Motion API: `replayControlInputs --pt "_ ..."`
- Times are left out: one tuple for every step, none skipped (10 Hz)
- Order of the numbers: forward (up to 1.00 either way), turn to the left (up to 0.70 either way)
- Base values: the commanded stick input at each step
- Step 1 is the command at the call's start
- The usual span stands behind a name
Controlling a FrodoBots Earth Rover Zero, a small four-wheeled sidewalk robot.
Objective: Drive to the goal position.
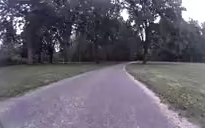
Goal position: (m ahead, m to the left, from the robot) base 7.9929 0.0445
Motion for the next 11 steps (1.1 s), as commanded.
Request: replayControlInputs --pt "0.70 0.00" --pt "0.70 0.00" --pt "0.70 0.00" --pt "0.70 0.00" --pt "0.70 -0.06" --pt "0.70 -0.14" --pt "0.70 -0.14" --pt "0.70 -0.14" --pt "0.70 -0.10" --pt "0.70 -0.04" --pt "0.70 0.00"
